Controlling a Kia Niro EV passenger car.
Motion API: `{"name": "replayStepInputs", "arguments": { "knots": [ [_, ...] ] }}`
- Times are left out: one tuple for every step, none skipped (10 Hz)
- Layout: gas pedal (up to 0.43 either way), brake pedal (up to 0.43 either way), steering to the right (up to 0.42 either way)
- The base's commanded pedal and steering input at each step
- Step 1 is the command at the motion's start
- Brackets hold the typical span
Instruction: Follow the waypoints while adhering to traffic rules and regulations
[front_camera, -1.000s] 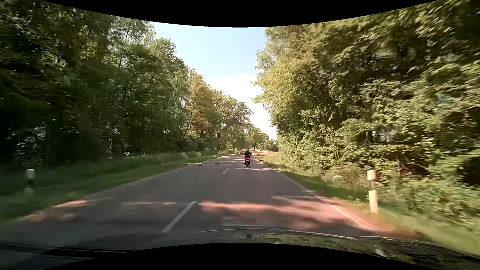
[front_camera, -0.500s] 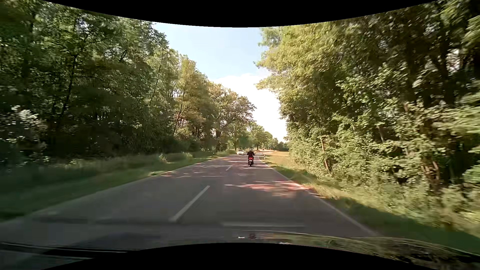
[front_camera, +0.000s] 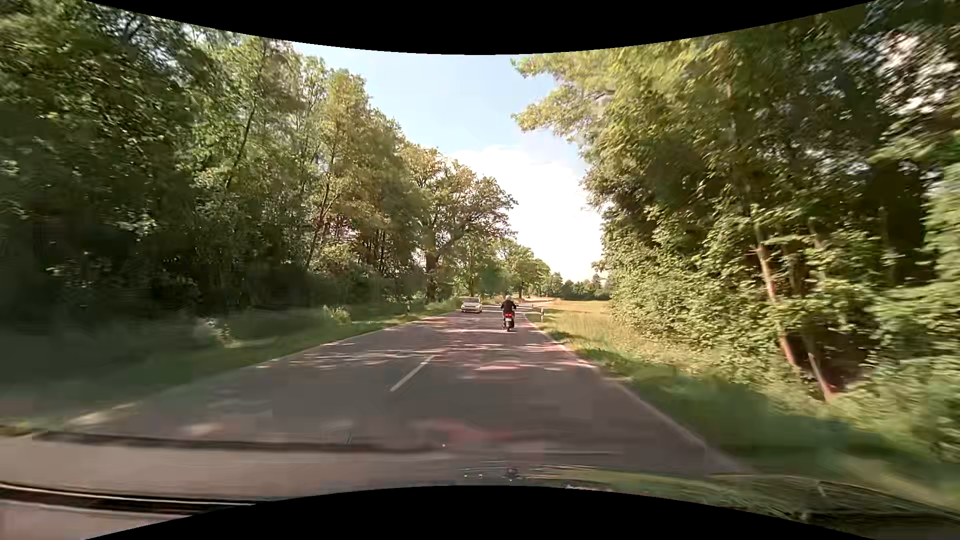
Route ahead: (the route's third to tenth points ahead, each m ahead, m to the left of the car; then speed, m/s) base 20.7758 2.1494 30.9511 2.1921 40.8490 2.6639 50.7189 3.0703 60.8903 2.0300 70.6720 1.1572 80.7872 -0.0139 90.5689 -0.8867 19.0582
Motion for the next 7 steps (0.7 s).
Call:
{"name": "replayStepInputs", "arguments": {
  "knots": [
    [0.209,0.006,-0.005],
    [0.228,0.006,-0.004],
    [0.228,0.006,-0.002],
    [0.228,0.006,-0.001],
    [0.240,0.006,-0.001],
    [0.248,0.006,-0.001],
    [0.248,0.006,-0.001]
  ]
}}
